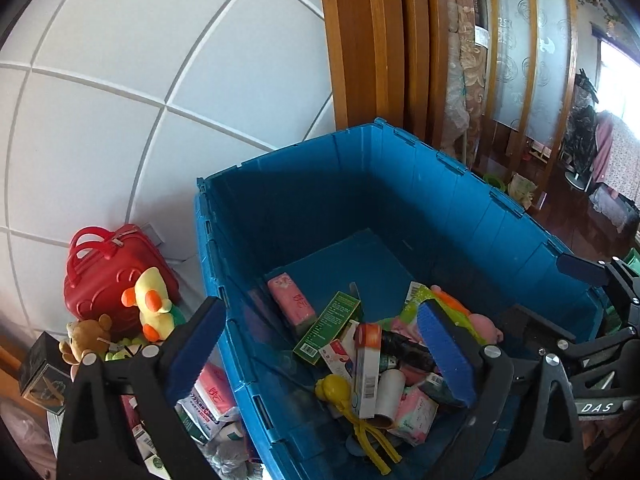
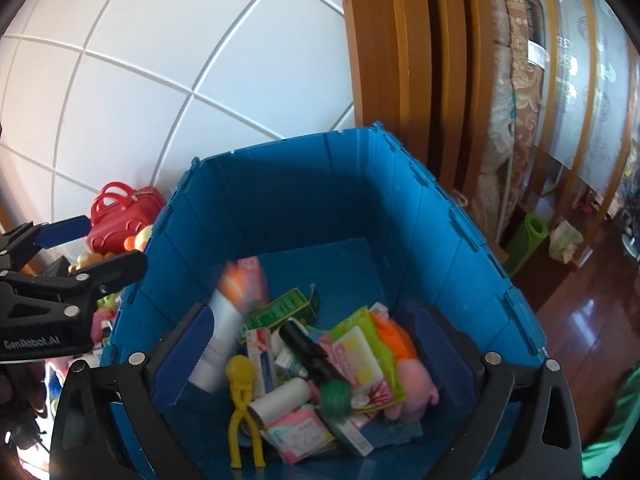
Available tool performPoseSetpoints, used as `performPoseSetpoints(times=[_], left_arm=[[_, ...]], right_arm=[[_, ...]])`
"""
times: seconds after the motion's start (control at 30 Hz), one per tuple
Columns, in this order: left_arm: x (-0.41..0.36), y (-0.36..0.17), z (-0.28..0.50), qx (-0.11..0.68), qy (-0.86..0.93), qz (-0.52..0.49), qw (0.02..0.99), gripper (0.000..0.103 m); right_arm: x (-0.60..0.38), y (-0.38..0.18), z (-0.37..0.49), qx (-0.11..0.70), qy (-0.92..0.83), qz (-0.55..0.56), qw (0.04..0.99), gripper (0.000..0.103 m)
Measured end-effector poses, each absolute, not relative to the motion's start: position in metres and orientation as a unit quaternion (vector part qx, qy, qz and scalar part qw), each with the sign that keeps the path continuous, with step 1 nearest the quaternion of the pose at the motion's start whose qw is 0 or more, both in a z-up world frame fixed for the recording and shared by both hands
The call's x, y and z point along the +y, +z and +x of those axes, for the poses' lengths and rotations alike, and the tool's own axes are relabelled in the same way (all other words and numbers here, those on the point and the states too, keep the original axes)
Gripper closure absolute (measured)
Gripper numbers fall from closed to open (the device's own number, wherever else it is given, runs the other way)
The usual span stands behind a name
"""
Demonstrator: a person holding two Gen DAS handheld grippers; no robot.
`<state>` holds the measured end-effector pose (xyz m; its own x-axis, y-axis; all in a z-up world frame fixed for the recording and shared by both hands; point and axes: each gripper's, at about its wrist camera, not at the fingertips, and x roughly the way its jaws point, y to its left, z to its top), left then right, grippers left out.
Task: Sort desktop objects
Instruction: 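Drop the barcode box from the left tool while the right tool drops the green jar, then bring both open tools back over the table pile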
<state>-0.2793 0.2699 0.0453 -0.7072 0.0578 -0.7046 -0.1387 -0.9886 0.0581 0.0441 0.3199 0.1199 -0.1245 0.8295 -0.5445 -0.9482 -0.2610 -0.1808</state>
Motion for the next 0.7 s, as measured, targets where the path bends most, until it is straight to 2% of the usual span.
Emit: performPoseSetpoints(times=[0.7], left_arm=[[0.189, 0.041, -0.208, 0.019, 0.926, -0.377, -0.007, 0.005]], right_arm=[[0.260, 0.108, -0.024, 0.049, 0.808, -0.298, 0.507, 0.000]])
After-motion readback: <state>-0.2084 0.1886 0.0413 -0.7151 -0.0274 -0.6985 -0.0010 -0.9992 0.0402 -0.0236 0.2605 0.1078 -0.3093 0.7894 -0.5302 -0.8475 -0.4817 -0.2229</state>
